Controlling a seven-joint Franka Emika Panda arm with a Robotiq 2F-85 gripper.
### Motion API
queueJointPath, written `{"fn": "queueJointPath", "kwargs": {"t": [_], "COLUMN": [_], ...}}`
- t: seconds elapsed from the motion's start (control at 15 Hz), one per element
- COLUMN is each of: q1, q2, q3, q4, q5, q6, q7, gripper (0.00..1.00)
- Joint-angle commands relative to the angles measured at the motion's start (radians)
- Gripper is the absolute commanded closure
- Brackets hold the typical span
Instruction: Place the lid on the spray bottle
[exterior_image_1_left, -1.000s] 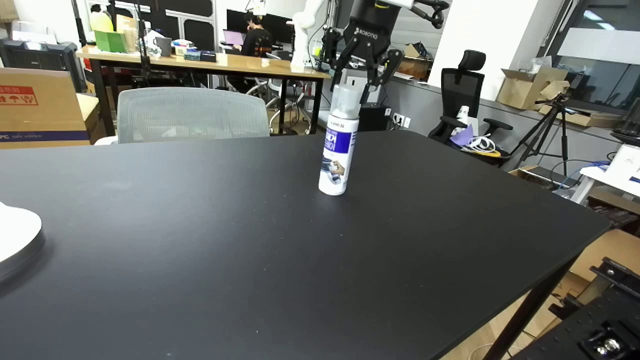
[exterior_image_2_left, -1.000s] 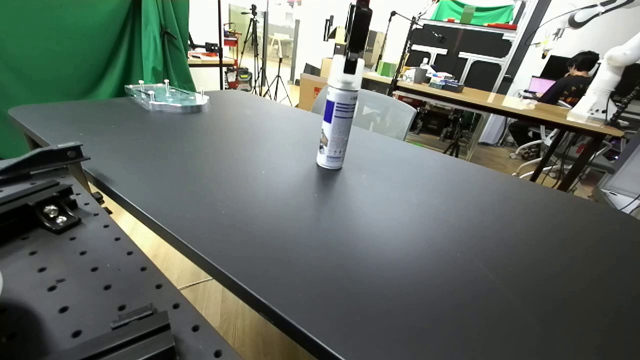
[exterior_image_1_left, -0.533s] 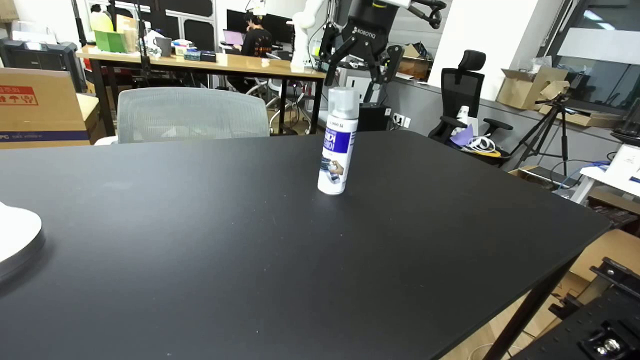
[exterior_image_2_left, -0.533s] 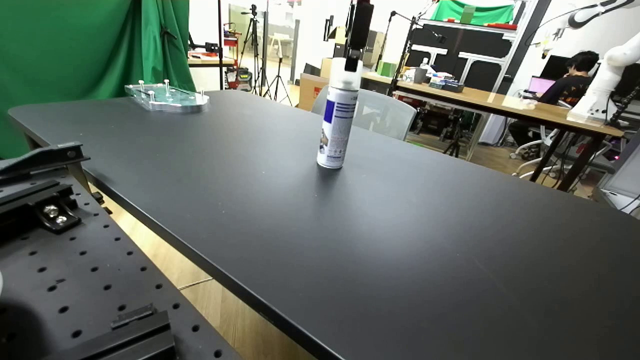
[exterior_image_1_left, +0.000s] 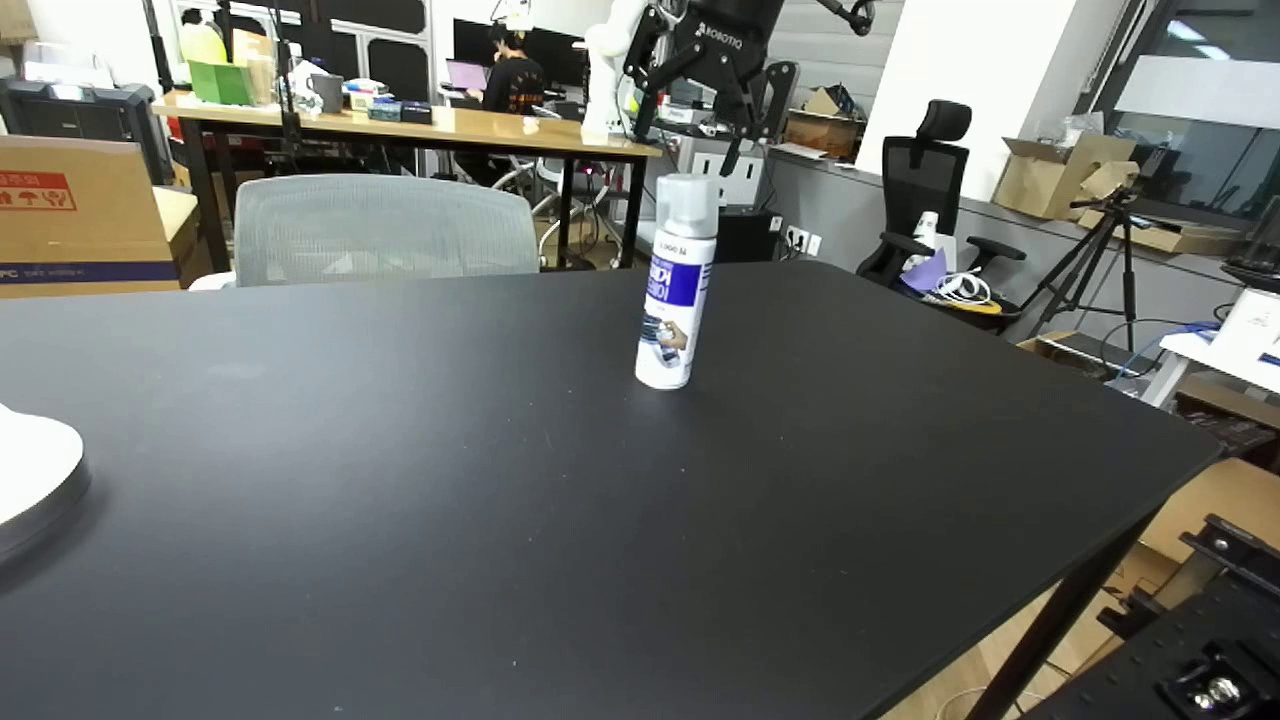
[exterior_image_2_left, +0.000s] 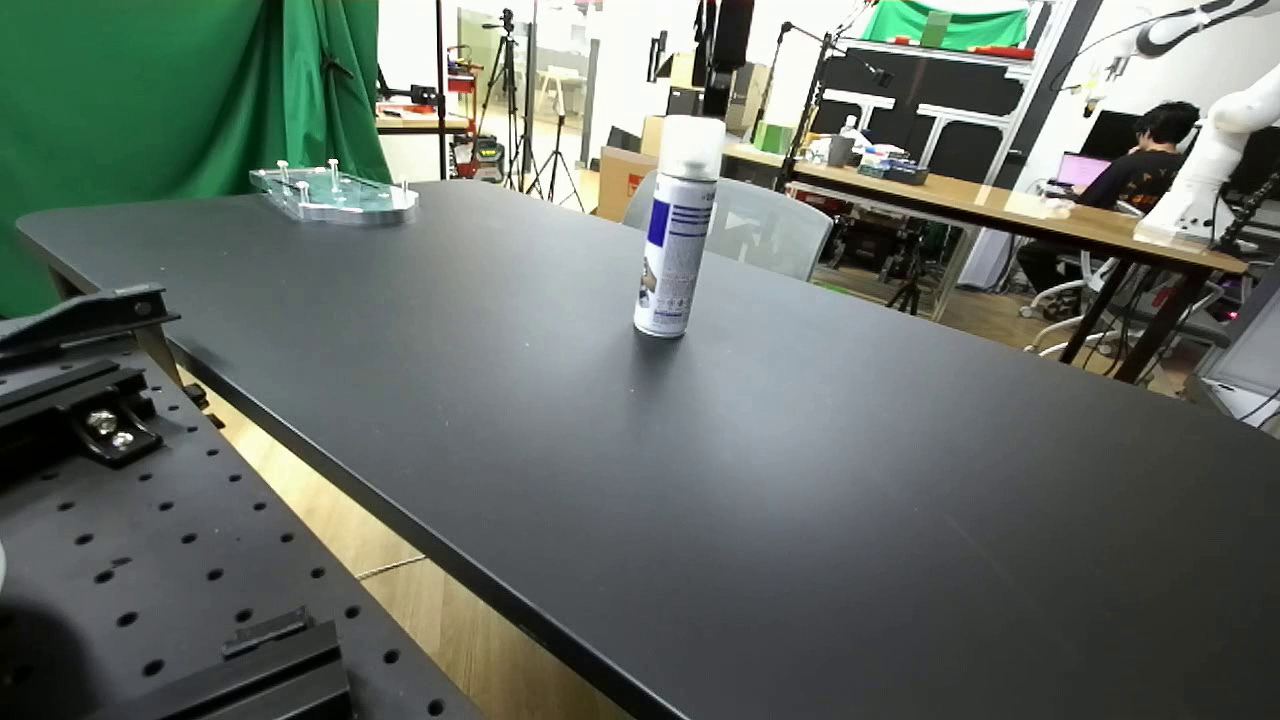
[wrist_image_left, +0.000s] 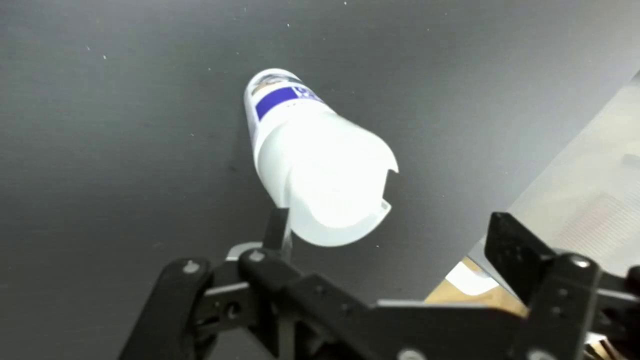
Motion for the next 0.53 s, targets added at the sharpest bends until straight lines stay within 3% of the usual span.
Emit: {"fn": "queueJointPath", "kwargs": {"t": [0.0, 0.2, 0.47], "q1": [0.009, 0.016, 0.036], "q2": [-0.086, -0.136, -0.194], "q3": [0.017, 0.041, 0.046], "q4": [-0.087, -0.143, -0.170], "q5": [0.012, 0.093, 0.267], "q6": [0.125, 0.204, 0.142], "q7": [-0.139, -0.317, -0.527], "gripper": [0.00, 0.00, 0.00]}}
